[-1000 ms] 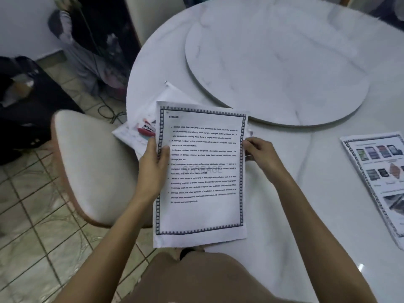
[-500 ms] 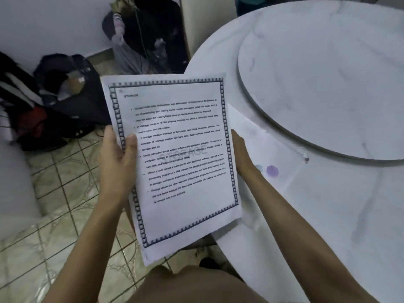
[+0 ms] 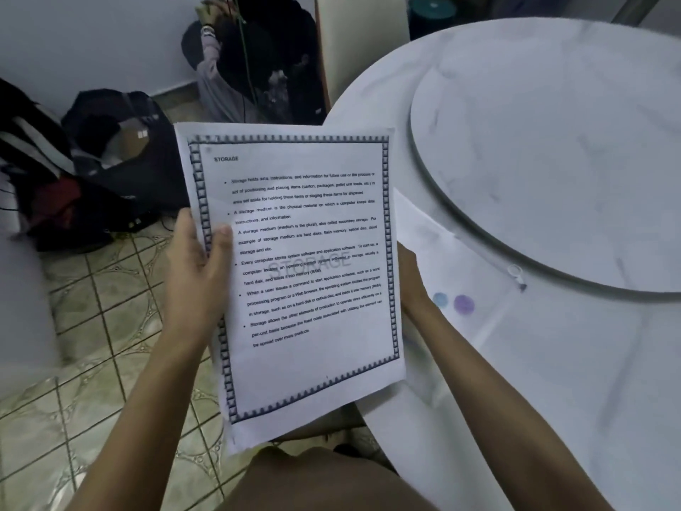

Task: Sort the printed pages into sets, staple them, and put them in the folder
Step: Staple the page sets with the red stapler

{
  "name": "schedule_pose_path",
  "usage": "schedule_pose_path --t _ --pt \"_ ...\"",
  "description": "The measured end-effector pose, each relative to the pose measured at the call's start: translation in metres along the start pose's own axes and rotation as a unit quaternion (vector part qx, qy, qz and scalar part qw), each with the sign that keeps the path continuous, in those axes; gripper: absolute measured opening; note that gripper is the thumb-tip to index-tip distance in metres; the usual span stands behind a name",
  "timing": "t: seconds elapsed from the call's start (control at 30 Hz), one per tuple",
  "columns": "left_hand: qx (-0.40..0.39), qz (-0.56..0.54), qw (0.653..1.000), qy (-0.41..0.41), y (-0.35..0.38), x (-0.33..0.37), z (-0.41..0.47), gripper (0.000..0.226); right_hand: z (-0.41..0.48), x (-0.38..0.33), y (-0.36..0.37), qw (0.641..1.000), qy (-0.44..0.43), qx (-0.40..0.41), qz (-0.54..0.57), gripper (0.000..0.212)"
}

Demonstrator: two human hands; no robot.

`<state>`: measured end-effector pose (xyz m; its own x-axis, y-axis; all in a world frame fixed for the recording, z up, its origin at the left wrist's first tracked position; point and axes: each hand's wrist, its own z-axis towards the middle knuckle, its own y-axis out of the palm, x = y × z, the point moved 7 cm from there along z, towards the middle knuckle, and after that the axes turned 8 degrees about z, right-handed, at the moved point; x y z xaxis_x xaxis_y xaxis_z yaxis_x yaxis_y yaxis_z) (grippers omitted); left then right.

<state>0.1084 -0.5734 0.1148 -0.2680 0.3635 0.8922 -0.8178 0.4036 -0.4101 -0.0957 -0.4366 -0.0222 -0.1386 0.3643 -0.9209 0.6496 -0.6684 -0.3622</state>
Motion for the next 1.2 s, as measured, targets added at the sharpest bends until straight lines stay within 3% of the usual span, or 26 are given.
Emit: schedule_pose_path --t 0.1,0.2,0.53,0.83,1.03,1.13,1.2 --pt "-0.017 -0.008 1.000 0.010 0.012 0.002 -0.002 0.021 -0.009 0.022 -0.032 0.998 0.028 0.042 0.039 0.008" --pt "-0.040 0.010 0.999 0.018 0.028 0.002 -0.005 0.012 -0.029 0.043 -0.069 0.983 0.063 0.092 0.149 0.017" --pt "-0.150 -0.047 0.986 0.056 0.110 0.035 -0.045 0.018 -0.119 0.070 -0.182 0.859 0.048 0.252 0.444 0.009" --pt "-0.230 -0.024 0.970 0.068 0.184 0.070 -0.106 0.008 -0.207 0.077 -0.265 0.848 0.033 0.309 0.429 0.029" --pt "-0.255 0.026 0.961 0.102 0.210 0.088 -0.144 0.010 -0.246 0.069 -0.308 0.847 -0.016 0.341 0.407 0.071" --pt "-0.282 0.024 0.952 0.113 0.221 0.097 -0.161 0.008 -0.254 0.052 -0.315 0.870 -0.035 0.329 0.366 0.065" --pt "-0.291 0.030 0.948 0.127 0.227 0.102 -0.172 0.009 -0.256 0.035 -0.315 0.892 -0.049 0.319 0.316 0.041"
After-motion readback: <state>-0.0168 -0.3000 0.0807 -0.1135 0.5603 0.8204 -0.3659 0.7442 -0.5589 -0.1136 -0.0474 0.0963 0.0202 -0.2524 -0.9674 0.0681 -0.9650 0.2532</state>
